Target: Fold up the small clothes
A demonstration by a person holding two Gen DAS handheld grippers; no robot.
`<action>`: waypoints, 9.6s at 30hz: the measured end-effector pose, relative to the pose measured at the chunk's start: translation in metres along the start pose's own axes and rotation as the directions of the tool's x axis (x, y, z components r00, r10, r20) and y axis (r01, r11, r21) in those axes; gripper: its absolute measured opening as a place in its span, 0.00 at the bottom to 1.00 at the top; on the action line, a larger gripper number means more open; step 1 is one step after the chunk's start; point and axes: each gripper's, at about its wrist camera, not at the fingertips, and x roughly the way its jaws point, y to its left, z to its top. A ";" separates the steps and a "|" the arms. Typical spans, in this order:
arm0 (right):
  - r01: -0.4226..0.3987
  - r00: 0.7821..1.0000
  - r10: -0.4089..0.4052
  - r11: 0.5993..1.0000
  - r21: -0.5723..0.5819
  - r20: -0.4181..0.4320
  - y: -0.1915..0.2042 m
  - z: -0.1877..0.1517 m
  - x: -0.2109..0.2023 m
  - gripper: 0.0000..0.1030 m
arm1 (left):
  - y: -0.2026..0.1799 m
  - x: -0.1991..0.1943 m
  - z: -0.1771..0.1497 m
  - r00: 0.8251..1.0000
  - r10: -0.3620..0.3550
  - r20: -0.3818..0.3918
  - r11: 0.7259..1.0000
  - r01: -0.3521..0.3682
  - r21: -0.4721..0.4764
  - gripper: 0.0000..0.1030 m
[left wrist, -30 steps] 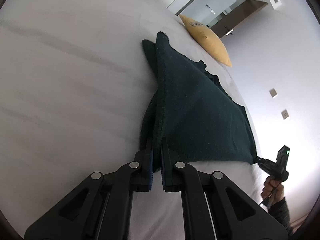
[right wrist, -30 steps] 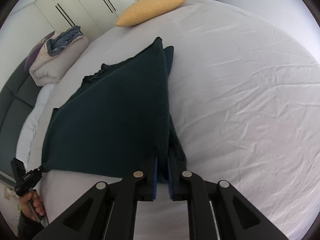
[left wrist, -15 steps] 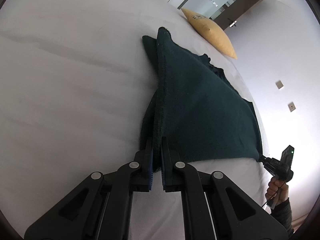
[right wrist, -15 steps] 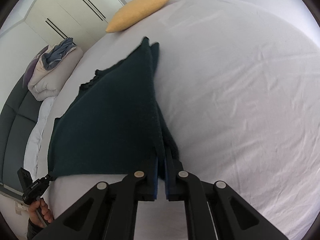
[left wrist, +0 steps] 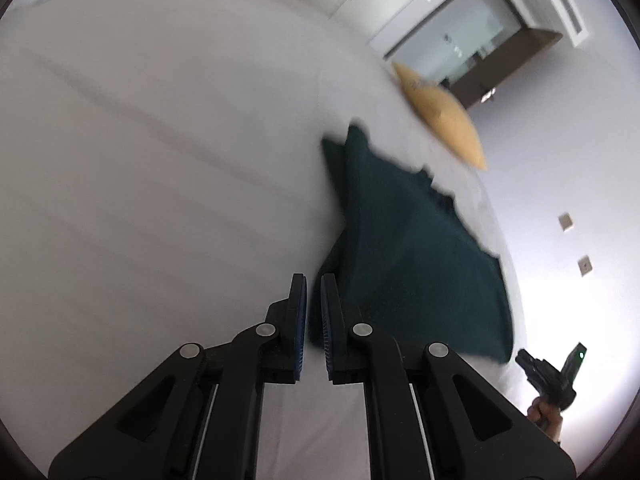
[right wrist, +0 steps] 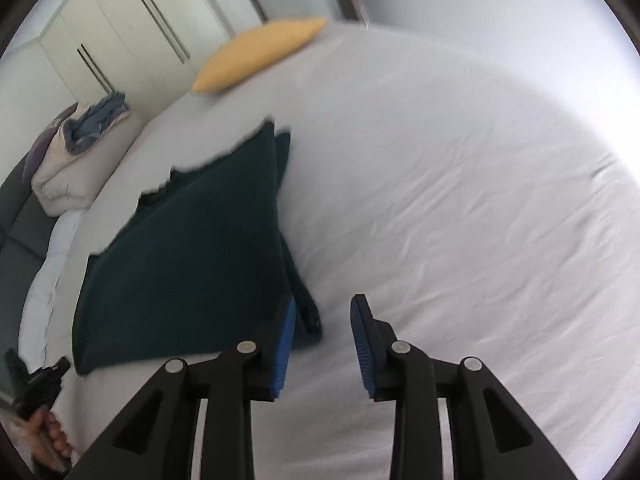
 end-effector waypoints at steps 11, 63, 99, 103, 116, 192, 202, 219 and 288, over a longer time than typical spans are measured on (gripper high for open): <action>-0.494 0.838 0.496 0.867 0.068 -0.227 0.142 -0.005 0.101 0.31 | -0.126 0.130 0.000 0.986 0.073 -0.153 0.931 -0.012 0.364 0.07; -0.534 0.836 0.534 0.845 0.034 -0.126 0.156 -0.058 0.134 0.00 | -0.150 0.127 -0.038 0.994 0.073 -0.084 0.882 -0.025 0.471 0.07; -0.500 0.865 0.484 0.854 -0.141 -0.135 0.241 0.017 0.127 0.45 | -0.037 0.096 -0.043 0.994 -0.053 -0.095 0.966 0.075 0.246 0.06; -0.442 0.884 0.419 0.894 -0.077 -0.205 0.245 0.043 0.186 0.44 | -0.035 0.097 -0.043 0.994 -0.062 -0.094 0.967 0.084 0.242 0.06; -0.252 0.966 0.258 0.950 0.183 -0.013 0.088 0.117 0.195 0.00 | -0.033 0.094 -0.042 0.993 -0.069 -0.092 0.966 0.089 0.241 0.06; -0.486 0.836 0.419 0.866 -0.123 -0.353 0.268 0.007 0.157 0.52 | 0.012 0.111 0.024 0.876 -0.378 -0.300 0.906 0.283 -0.315 0.14; -0.555 0.744 0.562 0.821 0.134 -0.361 0.227 0.016 0.179 0.54 | -0.077 0.077 0.042 0.951 -0.191 -0.243 0.981 0.191 -0.026 0.13; -0.667 0.633 0.763 0.621 0.412 -0.127 0.053 0.063 0.145 0.72 | -0.290 0.192 -0.073 0.923 -0.045 -0.382 0.894 0.208 0.397 0.18; -0.401 0.852 0.458 0.883 0.245 -0.254 -0.006 0.022 0.063 0.08 | -0.265 0.158 -0.072 0.954 -0.088 -0.288 0.858 0.219 0.465 0.79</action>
